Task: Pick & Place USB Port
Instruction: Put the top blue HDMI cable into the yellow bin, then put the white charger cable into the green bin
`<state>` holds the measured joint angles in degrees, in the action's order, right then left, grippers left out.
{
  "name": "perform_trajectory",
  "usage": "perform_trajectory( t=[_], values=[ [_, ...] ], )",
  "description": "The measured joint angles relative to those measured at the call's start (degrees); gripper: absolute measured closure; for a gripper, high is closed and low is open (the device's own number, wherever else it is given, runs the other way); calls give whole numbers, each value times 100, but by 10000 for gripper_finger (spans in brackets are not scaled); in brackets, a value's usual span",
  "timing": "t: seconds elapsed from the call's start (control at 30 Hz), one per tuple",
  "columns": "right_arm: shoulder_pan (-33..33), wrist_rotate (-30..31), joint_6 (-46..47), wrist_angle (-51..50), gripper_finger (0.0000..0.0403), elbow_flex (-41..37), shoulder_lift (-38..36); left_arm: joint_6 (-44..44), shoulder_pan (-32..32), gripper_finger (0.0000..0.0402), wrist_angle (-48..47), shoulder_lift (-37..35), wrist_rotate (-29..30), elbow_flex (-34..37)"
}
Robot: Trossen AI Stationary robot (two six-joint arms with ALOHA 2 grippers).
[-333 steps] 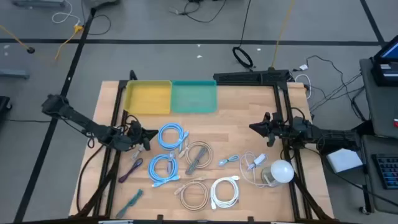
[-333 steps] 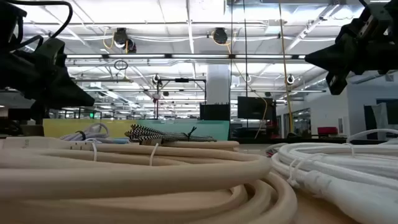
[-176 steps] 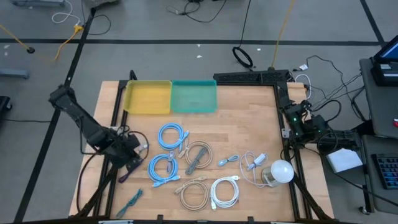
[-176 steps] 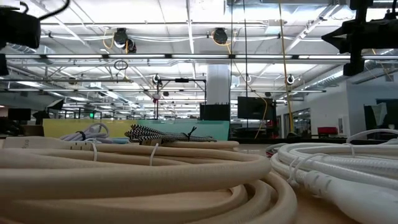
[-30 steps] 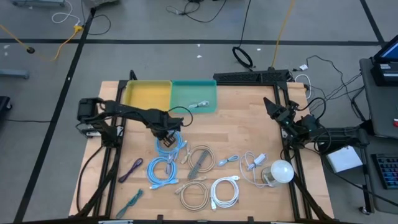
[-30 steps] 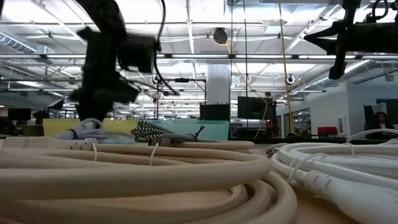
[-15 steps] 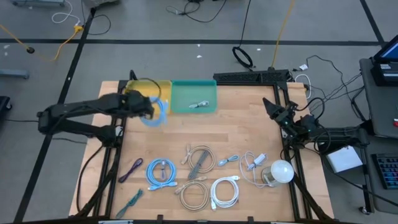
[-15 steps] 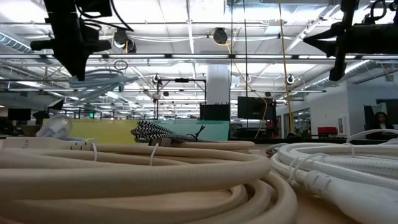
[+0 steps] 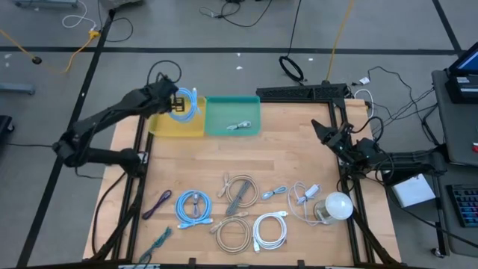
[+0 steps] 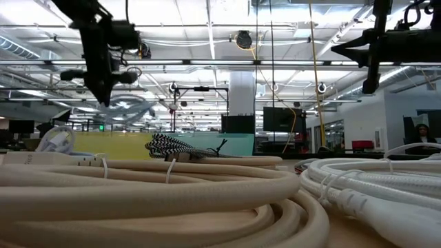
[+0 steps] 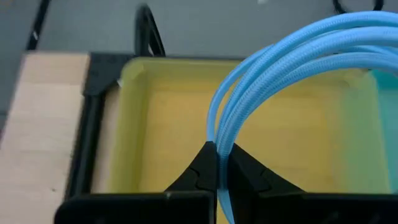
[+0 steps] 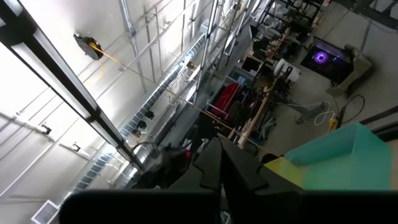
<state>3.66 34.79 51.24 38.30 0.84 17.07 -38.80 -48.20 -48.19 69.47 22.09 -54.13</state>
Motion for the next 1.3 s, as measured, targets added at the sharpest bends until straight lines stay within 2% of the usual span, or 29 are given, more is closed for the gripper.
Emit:
perform_trajectory(
  t=[0.23, 0.5, 0.6, 0.8, 1.0, 1.07, 1.17, 1.23, 1.3],
  values=[
    [0, -58, 15, 95, 403, 0, 38, 405, -95, 390, -6, 902, -112, 0],
    [-2, -211, 16, 180, 403, 0, 38, 429, -104, 390, 114, 1477, 44, 0],
    [-1, -212, 9, 220, 403, 0, 38, 575, -171, 387, 199, 1638, -276, 0],
    [0, -202, -35, 223, 403, 0, 38, 867, -112, 306, 168, 1580, -349, -9],
    [-2, -196, -70, 225, 403, 0, 38, 1433, -232, 244, 46, 988, -396, -156],
    [-2, -194, -119, 277, 403, 0, 38, 1691, -228, 238, 104, 698, -863, -257],
    [-2, -191, -208, 362, 403, -2, 38, 2098, -50, 236, 245, 180, -2315, -333],
    [0, -191, -243, 395, 403, 0, 36, 2186, 282, 235, 231, -206, -3316, -334],
    [-2, -191, -244, 393, 403, -2, 37, 2149, 856, 235, 109, -574, -3861, -334]
  ],
)
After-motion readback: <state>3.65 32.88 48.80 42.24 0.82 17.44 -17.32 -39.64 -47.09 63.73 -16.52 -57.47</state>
